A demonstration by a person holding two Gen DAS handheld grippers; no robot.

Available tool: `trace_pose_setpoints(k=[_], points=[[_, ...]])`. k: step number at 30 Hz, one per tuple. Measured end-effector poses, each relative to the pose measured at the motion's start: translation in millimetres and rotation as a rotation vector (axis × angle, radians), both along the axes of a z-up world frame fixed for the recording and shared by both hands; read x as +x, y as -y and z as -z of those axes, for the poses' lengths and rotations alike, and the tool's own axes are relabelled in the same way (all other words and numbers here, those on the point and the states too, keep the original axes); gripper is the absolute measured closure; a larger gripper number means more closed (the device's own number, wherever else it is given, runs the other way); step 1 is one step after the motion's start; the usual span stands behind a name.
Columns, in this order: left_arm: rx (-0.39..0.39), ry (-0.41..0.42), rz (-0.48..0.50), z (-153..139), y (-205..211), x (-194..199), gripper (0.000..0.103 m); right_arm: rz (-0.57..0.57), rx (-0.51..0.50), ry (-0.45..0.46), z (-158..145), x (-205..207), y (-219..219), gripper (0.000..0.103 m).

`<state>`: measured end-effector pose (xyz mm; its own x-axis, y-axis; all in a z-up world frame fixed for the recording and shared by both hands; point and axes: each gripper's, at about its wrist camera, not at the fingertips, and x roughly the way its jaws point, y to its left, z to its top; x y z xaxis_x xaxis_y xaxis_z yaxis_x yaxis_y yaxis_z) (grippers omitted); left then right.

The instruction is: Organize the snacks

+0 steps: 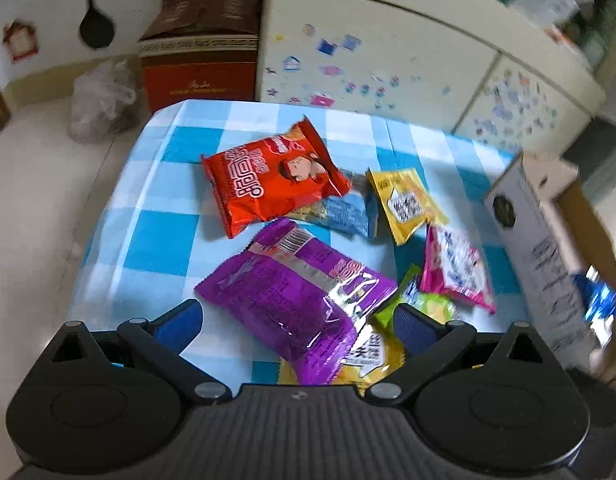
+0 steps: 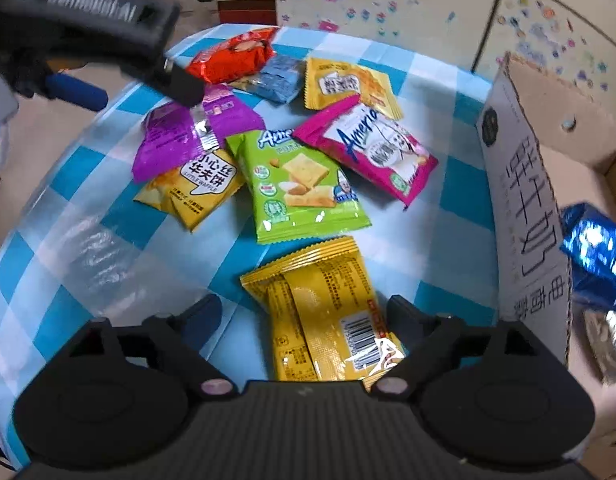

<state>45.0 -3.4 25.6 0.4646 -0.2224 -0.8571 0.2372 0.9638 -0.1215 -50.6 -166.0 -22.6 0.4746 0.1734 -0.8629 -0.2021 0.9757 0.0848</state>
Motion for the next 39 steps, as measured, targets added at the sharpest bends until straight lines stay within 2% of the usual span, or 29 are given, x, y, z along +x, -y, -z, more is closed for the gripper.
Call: trace_pose_setpoints(k=[4, 8, 17, 22, 24, 26, 34, 39], points=[[0.063, 0.020, 0.086, 14, 11, 0, 0.000, 0.004, -0.004, -0.007, -1, -1, -1, 0.013], [0.038, 0.009, 0.078, 28, 12, 8, 0.000, 0.008, -0.005, -0.012, -1, 1, -1, 0.013], [0.056, 0.033, 0.090, 43, 18, 19, 0.000, 0.029, 0.001, -0.017, 1, 4, -2, 0.011], [0.036, 0.026, 0.072, 51, 10, 29, 0.000, 0.031, -0.002, -0.016, 2, 4, -3, 0.010], [0.040, 0.027, 0.070, 52, 10, 31, 0.000, 0.032, -0.002, -0.017, 2, 4, -3, 0.009], [0.079, 0.037, 0.090, 53, 15, 30, 0.000, 0.033, -0.004, -0.017, 3, 5, -4, 0.009], [0.067, 0.042, 0.070, 54, 14, 30, 0.000, 0.032, -0.006, -0.018, 4, 5, -5, 0.006], [0.076, 0.011, 0.086, 53, 15, 34, 0.000, 0.032, -0.006, -0.017, 5, 5, -5, 0.006]])
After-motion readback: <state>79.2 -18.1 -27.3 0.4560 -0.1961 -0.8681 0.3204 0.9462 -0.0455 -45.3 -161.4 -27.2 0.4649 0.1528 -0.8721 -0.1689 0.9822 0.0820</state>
